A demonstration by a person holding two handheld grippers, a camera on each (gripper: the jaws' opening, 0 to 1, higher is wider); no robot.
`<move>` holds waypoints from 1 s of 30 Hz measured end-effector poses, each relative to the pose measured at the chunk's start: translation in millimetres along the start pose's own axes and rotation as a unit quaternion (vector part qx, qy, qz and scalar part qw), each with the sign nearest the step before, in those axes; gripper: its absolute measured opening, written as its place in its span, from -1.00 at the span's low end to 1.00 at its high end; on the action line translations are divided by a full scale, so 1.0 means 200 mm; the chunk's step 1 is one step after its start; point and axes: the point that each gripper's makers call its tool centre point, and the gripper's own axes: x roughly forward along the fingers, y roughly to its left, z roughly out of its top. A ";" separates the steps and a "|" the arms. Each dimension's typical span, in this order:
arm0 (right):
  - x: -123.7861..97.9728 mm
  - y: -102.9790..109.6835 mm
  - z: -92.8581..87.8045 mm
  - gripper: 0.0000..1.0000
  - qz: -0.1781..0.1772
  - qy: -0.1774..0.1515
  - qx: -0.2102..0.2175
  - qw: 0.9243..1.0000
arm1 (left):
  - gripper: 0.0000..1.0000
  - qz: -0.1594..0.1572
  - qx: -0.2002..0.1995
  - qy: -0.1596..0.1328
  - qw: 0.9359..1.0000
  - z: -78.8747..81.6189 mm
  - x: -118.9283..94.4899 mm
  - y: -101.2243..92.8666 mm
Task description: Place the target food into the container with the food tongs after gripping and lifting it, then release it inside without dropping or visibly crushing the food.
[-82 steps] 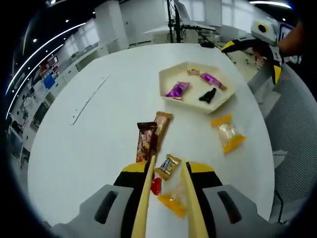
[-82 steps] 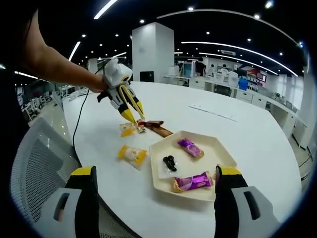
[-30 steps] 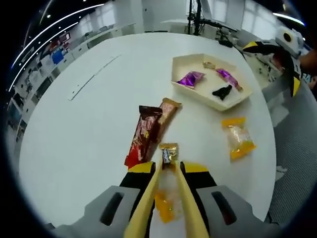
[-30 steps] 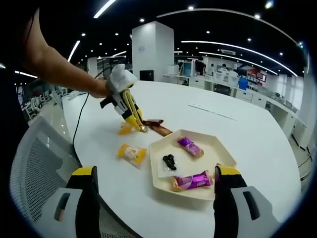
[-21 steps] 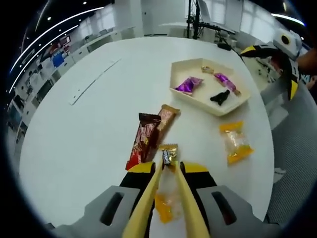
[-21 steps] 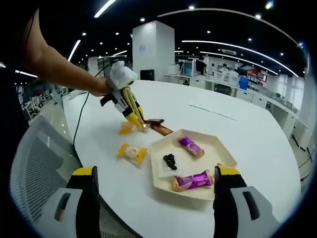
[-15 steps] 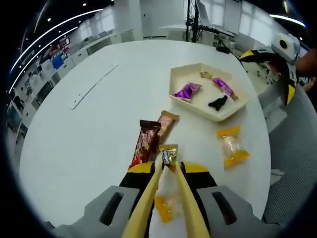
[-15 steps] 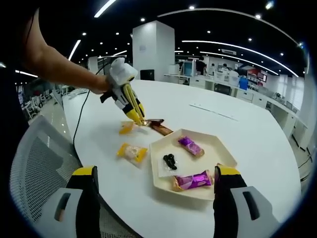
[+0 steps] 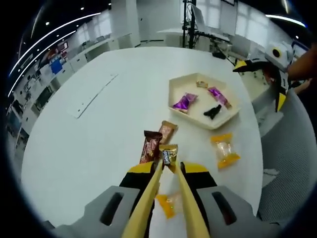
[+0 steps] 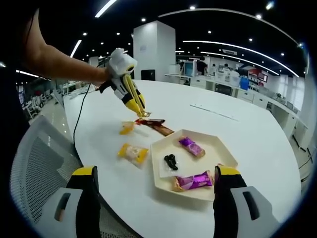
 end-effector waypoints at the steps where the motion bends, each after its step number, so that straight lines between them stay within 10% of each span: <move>1: 0.00 0.00 0.00 0.91 0.000 0.000 0.000 1.000 | -0.68 0.000 0.000 -0.001 1.000 0.00 0.00 0.00; 30: -0.02 0.01 0.09 0.99 0.011 -0.050 0.013 0.999 | -0.67 -0.014 0.025 -0.002 1.000 0.16 0.05 -0.09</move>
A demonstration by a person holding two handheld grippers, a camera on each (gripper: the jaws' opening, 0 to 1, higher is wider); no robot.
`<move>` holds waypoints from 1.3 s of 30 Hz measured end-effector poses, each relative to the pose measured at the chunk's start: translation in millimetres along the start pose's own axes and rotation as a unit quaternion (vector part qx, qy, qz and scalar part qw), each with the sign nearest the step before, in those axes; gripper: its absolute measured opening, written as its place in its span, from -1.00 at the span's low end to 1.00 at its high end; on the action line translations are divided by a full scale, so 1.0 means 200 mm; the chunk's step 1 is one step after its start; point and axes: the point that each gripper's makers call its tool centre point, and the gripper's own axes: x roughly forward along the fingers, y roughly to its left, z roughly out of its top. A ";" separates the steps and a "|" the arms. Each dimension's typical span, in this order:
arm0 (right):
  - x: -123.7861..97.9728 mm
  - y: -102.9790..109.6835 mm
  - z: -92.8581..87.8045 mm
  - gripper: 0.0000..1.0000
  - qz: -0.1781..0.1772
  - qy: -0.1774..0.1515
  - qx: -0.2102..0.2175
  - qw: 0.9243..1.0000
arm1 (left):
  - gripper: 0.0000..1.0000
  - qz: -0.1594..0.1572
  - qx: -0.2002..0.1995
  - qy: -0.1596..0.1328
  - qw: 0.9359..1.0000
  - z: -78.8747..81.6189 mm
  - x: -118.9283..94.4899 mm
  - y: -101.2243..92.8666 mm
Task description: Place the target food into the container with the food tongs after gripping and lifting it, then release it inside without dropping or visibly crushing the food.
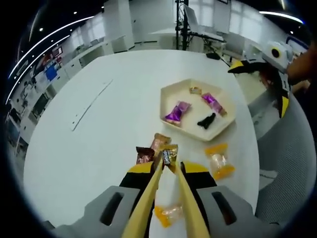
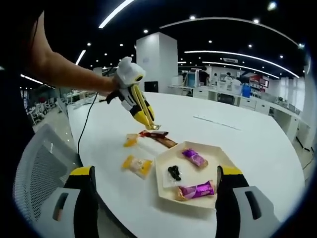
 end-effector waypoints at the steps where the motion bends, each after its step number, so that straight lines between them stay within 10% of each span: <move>1: 0.00 0.00 0.01 0.99 -0.002 -0.006 -0.003 1.000 | -0.67 0.000 0.001 0.000 1.000 0.01 0.00 0.00; 39: -0.01 -0.03 0.02 0.97 -0.015 -0.013 -0.005 1.000 | -0.68 -0.056 0.050 -0.026 0.997 0.50 0.35 -0.24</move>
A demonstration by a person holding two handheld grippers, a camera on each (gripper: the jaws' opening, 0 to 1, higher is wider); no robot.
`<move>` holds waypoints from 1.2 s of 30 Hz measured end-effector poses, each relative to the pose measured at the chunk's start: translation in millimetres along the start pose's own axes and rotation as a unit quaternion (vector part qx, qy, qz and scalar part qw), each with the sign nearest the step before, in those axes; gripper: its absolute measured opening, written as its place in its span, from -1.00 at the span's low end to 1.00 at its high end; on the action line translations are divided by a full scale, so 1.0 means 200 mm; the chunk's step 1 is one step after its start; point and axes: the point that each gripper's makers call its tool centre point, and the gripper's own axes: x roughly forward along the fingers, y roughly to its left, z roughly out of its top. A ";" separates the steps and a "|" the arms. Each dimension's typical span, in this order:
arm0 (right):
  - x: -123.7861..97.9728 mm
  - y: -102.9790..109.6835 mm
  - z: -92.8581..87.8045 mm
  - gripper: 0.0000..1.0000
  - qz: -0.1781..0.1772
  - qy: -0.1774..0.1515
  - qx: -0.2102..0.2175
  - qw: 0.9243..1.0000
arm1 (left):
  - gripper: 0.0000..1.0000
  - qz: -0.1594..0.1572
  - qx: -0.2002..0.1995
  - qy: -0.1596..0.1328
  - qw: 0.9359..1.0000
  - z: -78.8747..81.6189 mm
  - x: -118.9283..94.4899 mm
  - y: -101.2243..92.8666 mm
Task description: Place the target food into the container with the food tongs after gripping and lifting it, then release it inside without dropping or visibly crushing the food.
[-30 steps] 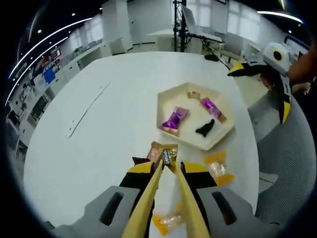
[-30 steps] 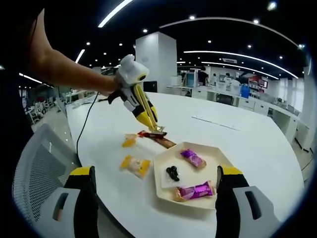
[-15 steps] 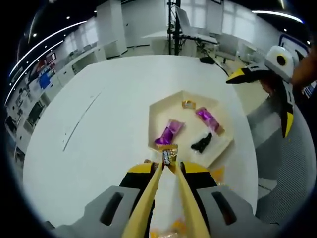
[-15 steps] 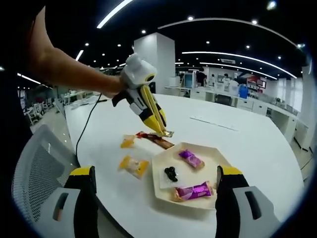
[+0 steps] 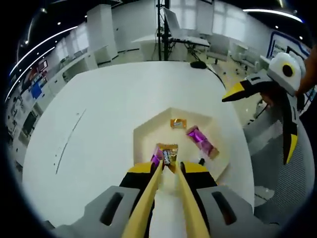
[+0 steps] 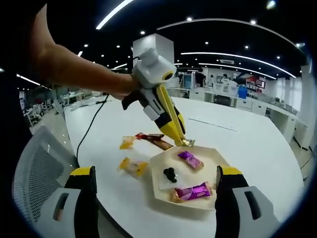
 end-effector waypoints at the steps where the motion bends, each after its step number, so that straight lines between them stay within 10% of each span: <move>1: 0.00 0.00 0.00 0.97 -0.001 0.000 -0.001 1.000 | -0.68 -0.003 0.002 0.001 1.000 0.02 0.01 -0.01; 36: 0.00 0.00 0.00 0.97 -0.001 0.001 -0.001 1.000 | -0.50 -0.001 0.026 -0.052 0.998 0.05 -0.08 -0.01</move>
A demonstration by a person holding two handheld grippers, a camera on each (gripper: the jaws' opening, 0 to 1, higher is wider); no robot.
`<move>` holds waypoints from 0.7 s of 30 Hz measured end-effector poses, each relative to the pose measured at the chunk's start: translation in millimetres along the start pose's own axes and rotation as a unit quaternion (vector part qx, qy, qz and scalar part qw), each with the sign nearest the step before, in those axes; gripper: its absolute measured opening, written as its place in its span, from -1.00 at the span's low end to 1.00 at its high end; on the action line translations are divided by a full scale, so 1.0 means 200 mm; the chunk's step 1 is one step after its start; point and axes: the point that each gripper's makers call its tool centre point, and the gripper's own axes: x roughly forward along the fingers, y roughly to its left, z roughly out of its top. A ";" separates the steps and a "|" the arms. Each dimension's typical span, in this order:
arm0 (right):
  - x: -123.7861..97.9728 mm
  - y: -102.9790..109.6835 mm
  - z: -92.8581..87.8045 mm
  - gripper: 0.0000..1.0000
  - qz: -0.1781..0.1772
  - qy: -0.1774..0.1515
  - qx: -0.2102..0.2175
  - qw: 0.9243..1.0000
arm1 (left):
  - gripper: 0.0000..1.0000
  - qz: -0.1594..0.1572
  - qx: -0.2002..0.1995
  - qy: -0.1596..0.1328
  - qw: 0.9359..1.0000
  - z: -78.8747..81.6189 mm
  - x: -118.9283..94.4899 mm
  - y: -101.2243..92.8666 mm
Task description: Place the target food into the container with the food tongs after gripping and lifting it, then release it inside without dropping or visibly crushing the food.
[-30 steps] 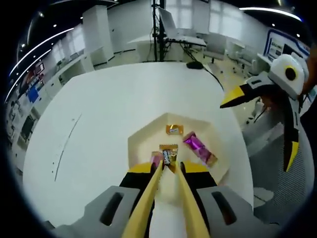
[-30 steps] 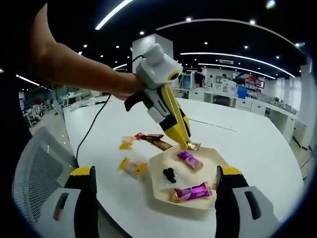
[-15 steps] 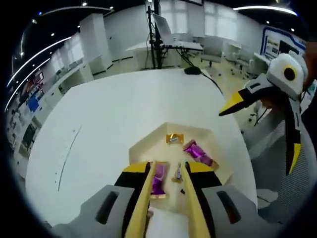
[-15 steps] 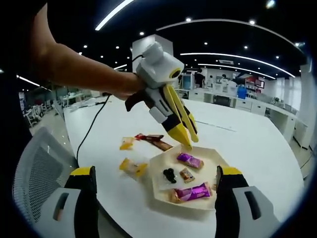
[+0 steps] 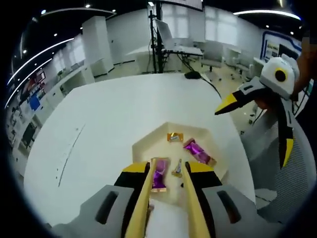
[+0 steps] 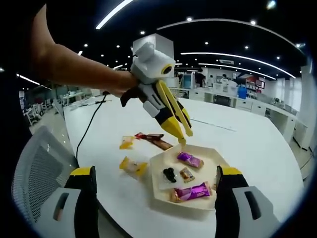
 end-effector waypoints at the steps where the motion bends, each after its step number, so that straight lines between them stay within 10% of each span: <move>1: 0.00 0.00 0.00 0.97 0.000 0.001 0.000 1.000 | -0.50 0.000 -0.002 -0.002 1.000 -0.01 -0.02 0.00; 21: 0.01 0.01 -0.02 0.99 0.007 0.011 -0.006 1.000 | -0.49 0.048 -0.035 0.006 0.998 -0.31 -0.27 0.11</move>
